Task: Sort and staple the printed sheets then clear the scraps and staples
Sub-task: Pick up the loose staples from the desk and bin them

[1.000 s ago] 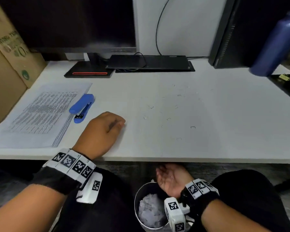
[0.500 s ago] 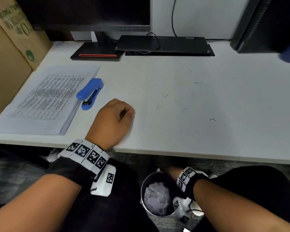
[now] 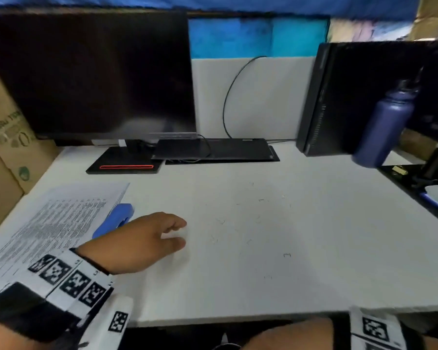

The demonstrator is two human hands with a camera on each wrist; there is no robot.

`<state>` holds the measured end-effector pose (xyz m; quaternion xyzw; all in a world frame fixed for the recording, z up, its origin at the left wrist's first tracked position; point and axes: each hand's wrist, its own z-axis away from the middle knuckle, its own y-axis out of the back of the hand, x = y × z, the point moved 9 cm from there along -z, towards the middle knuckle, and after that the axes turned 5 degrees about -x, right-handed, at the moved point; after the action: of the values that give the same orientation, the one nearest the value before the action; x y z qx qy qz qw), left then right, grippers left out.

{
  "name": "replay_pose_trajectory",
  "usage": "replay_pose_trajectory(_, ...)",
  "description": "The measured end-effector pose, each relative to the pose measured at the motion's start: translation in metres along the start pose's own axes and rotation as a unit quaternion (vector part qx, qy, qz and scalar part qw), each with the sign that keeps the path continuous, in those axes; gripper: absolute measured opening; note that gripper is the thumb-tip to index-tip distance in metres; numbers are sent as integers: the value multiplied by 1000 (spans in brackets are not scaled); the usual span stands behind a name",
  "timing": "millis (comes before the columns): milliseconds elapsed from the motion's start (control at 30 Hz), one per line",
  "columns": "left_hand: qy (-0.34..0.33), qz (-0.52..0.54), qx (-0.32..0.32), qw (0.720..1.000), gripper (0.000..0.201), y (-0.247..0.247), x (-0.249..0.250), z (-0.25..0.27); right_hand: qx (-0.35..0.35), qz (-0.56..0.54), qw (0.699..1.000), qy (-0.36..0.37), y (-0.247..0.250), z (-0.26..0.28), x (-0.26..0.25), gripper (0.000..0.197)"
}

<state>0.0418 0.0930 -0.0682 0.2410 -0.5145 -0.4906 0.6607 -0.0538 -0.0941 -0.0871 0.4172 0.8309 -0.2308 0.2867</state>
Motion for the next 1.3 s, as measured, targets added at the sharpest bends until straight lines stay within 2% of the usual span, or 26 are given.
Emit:
replay_pose_trajectory(33, 3, -73, -1, 997, 50, 6, 6, -8, 78, 81, 979, -172, -10, -36, -7, 38)
replay_pose_trajectory(67, 5, -132, -5, 991, 57, 9, 12, -19, 153, 270, 911, -270, 8, -34, -13, 37)
replay_pose_trajectory(100, 10, -170, -14, 985, 63, 9, 15, -31, 242, 246, 842, -415, 27, -13, -20, 35)
replay_pose_trajectory(133, 19, -182, -25, 983, 67, 7, 16, -45, 282, 260, 743, -549, 32, 12, -47, 31)
replay_pose_trajectory(167, 32, -177, -32, 983, 70, 5, 15, -59, 336, 273, 677, -595, 42, 34, -78, 27)
replay_pose_trajectory(200, 47, -169, -33, 984, 74, 3, 14, -72, 410, 310, 606, -606, 61, 51, -111, 23)
replay_pose_trajectory(233, 66, -165, -31, 984, 80, -1, 13, -85, 434, 376, 524, -629, 85, 60, -136, 23)
replay_pose_trajectory(300, 108, -174, -34, 978, 98, -13, 18, -103, 411, 473, 334, -705, 116, 89, -185, 32)
replay_pose_trajectory(333, 112, -178, -47, 976, 104, -21, 25, -109, 410, 498, 262, -718, 129, 103, -204, 36)
replay_pose_trajectory(367, 103, -181, -65, 976, 106, -32, 35, -112, 409, 497, 211, -736, 136, 112, -214, 39)
replay_pose_trajectory(400, 87, -185, -82, 975, 107, -42, 45, -111, 394, 490, 179, -756, 143, 119, -218, 41)
replay_pose_trajectory(500, 3, -194, -120, 974, 105, -66, 75, -98, 385, 473, 157, -777, 172, 137, -214, 42)
replay_pose_trajectory(567, -65, -191, -158, 967, 101, -77, 84, -83, 416, 484, 169, -751, 198, 143, -212, 45)
replay_pose_trajectory(667, -141, -201, -197, 949, 87, -80, 81, -56, 426, 485, 185, -741, 228, 141, -200, 52)
replay_pose_trajectory(733, -163, -201, -194, 946, 79, -74, 73, -42, 412, 475, 197, -752, 241, 134, -186, 60)
replay_pose_trajectory(833, -139, -150, -166, 965, 69, -56, 54, -40, 368, 479, 172, -778, 248, 121, -161, 73)
replay_pose_trajectory(867, -121, -131, -139, 974, 66, -46, 46, -46, 358, 481, 175, -781, 250, 118, -151, 78)
replay_pose_trajectory(900, -103, -116, -110, 982, 63, -33, 37, -54, 340, 482, 197, -783, 250, 114, -139, 85)
replay_pose_trajectory(967, -58, -110, -57, 991, 60, -6, 21, -74, 285, 478, 264, -788, 237, 99, -114, 96)
replay_pose_trajectory(1033, -1, -123, -18, 992, 54, 21, 6, -100, 256, 467, 328, -780, 217, 86, -104, 86)
replay_pose_trajectory(1100, 73, -119, 7, 990, 54, 41, -13, -127, 307, 446, 384, -748, 201, 79, -115, 73)
replay_pose_trajectory(1133, 102, -113, 10, 988, 62, 46, -23, -141, 335, 445, 388, -734, 197, 82, -127, 71)
replay_pose_trajectory(1167, 123, -108, 5, 986, 73, 46, -30, -153, 352, 458, 375, -725, 194, 87, -143, 71)
replay_pose_trajectory(1200, 139, -106, -6, 985, 84, 43, -34, -163, 363, 471, 342, -728, 191, 99, -163, 71)
replay_pose_trajectory(1300, 136, -125, -34, 982, 98, 26, -23, -189, 379, 459, 168, -786, 163, 171, -224, 63)
